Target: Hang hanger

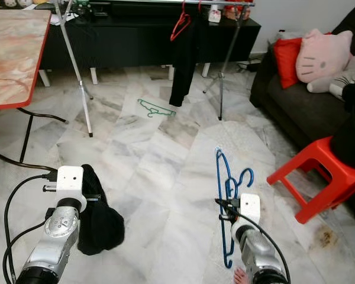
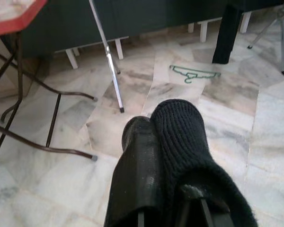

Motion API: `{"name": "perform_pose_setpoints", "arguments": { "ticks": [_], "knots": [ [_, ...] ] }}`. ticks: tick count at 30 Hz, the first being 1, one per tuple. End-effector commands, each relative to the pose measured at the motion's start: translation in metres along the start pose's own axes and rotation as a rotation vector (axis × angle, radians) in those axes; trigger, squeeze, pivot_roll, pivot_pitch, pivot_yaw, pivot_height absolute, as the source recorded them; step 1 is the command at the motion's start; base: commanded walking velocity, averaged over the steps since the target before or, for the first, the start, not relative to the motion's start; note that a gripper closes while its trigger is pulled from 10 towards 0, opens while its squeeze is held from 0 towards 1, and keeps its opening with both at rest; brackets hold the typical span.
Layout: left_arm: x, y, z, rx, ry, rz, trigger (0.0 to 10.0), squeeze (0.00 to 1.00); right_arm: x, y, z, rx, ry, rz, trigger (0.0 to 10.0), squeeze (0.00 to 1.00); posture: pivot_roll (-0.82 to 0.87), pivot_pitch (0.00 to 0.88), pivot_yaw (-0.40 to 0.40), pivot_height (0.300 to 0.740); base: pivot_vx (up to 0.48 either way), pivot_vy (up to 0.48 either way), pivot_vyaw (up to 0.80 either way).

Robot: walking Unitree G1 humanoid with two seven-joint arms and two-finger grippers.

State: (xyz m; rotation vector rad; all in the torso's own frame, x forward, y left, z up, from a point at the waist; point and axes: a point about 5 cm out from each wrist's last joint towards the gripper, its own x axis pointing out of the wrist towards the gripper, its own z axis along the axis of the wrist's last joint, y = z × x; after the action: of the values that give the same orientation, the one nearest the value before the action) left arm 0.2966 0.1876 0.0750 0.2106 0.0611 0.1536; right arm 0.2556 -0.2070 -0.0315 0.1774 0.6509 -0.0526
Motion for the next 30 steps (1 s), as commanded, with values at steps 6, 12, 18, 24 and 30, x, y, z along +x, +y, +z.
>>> {"name": "perform_pose_setpoints", "arguments": {
  "ticks": [6, 12, 18, 24, 30],
  "knots": [
    [0.002, 0.000, 0.011, -0.024, -0.052, -0.021, 10.0, 0.00, -0.018, -0.018, -0.057, -0.095, 0.221, -0.115, 10.0, 0.00, 0.03, 0.058, -0.102, 0.740, 0.000, 0.000, 0.00],
    [-0.001, 0.000, 0.006, -0.026, -0.022, -0.036, 10.0, 0.00, -0.032, -0.029, -0.082, -0.089, 0.291, -0.153, 10.0, 0.00, 0.01, 0.051, -0.086, 0.740, 0.000, 0.000, 0.00],
    [-0.002, -0.005, 0.007, -0.036, -0.024, -0.052, 10.0, 0.00, -0.040, -0.030, -0.099, -0.056, 0.329, -0.158, 10.0, 0.00, 0.01, 0.041, -0.082, 0.740, 0.000, 0.000, 0.00],
    [-0.001, -0.001, 0.007, -0.062, -0.020, -0.044, 10.0, 0.00, -0.041, -0.026, -0.102, -0.042, 0.324, -0.137, 10.0, 0.00, 0.02, 0.033, -0.081, 0.740, 0.000, 0.000, 0.00],
    [0.000, 0.001, 0.008, -0.076, -0.011, -0.038, 10.0, 0.00, -0.035, -0.023, -0.093, -0.042, 0.308, -0.137, 10.0, 0.00, 0.02, 0.033, -0.082, 0.740, 0.000, 0.385, 0.00]
  ]
}}
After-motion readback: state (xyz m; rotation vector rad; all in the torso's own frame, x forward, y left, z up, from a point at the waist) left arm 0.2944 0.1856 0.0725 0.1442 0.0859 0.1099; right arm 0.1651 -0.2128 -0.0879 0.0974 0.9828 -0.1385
